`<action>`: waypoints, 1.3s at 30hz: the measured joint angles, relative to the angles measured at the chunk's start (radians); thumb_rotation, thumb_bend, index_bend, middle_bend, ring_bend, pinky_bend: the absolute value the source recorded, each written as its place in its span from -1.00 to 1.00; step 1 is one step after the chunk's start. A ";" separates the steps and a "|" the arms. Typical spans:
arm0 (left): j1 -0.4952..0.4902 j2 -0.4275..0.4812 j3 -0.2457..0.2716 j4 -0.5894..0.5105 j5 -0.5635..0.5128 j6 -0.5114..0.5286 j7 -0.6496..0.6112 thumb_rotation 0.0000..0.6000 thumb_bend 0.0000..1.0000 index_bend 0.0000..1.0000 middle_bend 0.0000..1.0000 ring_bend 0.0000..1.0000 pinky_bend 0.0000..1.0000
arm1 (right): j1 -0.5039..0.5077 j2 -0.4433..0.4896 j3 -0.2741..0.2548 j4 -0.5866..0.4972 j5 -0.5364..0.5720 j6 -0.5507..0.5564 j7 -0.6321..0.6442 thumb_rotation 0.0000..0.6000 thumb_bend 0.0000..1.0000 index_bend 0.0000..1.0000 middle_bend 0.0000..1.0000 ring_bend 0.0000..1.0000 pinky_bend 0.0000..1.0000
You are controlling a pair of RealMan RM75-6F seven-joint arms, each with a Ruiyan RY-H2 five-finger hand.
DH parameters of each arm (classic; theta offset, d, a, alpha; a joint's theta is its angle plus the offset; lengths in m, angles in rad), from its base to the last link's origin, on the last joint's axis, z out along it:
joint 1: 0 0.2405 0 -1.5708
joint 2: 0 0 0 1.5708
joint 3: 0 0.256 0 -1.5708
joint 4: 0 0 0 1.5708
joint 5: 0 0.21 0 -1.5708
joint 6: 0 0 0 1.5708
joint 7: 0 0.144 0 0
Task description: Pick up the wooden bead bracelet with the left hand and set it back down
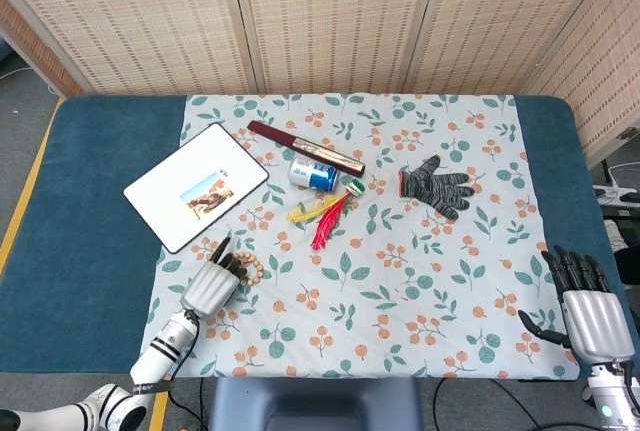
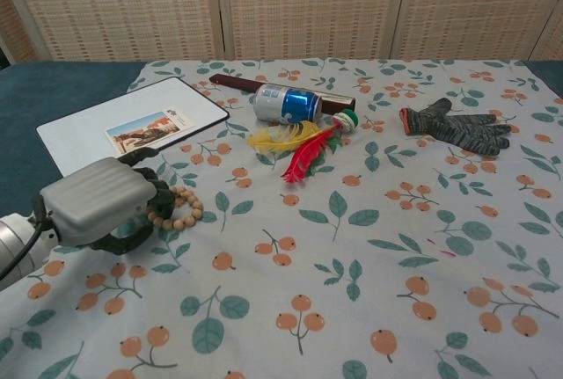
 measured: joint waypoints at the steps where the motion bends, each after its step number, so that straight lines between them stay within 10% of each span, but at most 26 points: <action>1: 0.000 -0.001 -0.001 0.000 -0.001 0.003 0.008 1.00 0.02 0.12 0.39 -0.31 -1.00 | -0.001 0.001 0.000 -0.001 -0.001 0.001 0.002 0.04 -0.61 -1.00 -1.00 -1.00 -1.00; 20: -0.010 0.052 0.010 -0.128 -0.074 -0.043 0.187 1.00 -0.04 -0.02 0.30 -0.33 -1.00 | -0.011 0.015 -0.005 -0.009 -0.024 0.022 0.022 0.04 -0.61 -1.00 -1.00 -1.00 -1.00; 39: -0.045 0.016 -0.036 -0.036 -0.066 0.038 0.245 1.00 -0.04 0.57 0.81 0.04 -1.00 | -0.014 0.019 -0.001 -0.009 -0.025 0.027 0.035 0.03 -0.61 -1.00 -1.00 -1.00 -1.00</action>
